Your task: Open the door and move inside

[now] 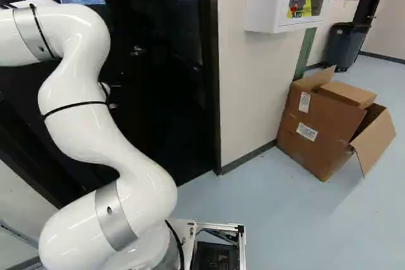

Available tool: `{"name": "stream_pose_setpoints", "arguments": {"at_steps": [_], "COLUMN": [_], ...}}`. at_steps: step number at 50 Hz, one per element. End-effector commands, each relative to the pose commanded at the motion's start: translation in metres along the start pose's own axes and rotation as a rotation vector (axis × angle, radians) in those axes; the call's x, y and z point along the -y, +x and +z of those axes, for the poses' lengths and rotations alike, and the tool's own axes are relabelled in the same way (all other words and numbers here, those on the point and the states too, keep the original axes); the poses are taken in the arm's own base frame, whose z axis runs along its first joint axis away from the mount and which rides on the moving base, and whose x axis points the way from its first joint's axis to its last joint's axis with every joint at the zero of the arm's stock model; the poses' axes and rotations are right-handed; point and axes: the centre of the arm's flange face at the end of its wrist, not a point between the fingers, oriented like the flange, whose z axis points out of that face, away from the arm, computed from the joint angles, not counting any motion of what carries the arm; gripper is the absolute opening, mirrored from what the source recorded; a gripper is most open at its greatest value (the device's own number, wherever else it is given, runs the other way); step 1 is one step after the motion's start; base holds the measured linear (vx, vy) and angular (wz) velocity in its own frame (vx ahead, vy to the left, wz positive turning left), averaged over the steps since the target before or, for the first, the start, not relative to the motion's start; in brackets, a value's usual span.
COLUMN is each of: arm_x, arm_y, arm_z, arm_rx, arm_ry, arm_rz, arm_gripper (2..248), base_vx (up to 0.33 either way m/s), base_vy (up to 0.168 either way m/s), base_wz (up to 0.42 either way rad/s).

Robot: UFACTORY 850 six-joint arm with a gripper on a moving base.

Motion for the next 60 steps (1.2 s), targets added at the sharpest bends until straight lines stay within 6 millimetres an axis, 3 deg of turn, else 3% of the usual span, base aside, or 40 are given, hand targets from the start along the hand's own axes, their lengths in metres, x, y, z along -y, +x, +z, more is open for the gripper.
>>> {"name": "stream_pose_setpoints", "arguments": {"at_steps": [29, 60], "arm_x": [0.043, 0.068], "arm_y": [0.000, 0.002], "arm_z": [-0.017, -0.040], "arm_rx": [0.005, 0.013], "arm_ry": [0.074, 0.142], "arm_rz": [-0.009, -0.031], "arm_gripper": [247, 247], "base_vx": [0.000, 0.000], "base_vy": [0.000, 0.000], "base_wz": [0.000, 0.000]}}
